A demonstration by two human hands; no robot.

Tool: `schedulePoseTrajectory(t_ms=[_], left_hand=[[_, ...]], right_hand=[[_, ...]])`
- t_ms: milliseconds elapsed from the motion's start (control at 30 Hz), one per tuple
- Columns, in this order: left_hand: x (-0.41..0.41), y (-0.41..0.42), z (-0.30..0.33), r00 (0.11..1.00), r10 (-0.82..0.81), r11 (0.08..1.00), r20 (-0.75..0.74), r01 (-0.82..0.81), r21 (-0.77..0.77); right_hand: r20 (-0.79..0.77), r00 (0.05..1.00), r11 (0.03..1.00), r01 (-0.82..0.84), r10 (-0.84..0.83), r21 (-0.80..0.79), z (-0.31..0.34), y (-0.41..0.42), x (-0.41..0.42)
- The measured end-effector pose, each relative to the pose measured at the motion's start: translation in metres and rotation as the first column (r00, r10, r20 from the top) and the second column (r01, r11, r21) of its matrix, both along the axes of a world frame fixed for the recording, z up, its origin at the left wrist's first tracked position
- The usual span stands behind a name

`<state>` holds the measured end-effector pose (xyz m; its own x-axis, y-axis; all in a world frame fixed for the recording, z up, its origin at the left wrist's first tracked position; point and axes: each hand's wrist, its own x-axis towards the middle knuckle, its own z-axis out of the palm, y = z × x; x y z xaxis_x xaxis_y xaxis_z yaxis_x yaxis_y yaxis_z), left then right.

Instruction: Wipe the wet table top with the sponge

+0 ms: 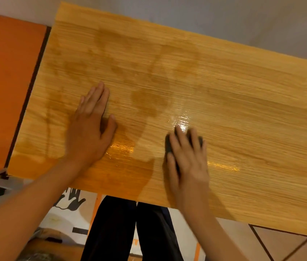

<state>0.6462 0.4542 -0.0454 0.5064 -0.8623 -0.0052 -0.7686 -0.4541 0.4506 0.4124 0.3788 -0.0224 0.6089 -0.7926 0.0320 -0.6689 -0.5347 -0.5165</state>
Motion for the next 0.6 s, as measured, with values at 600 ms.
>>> schedulePoseTrajectory(t_ms=[600], left_hand=[[-0.003,-0.001,-0.004,1.000,-0.010,0.998,0.008,0.010,-0.065]], right_hand=[[-0.004,0.999,0.999,-0.047,0.047,0.012,0.000,0.002,0.060]])
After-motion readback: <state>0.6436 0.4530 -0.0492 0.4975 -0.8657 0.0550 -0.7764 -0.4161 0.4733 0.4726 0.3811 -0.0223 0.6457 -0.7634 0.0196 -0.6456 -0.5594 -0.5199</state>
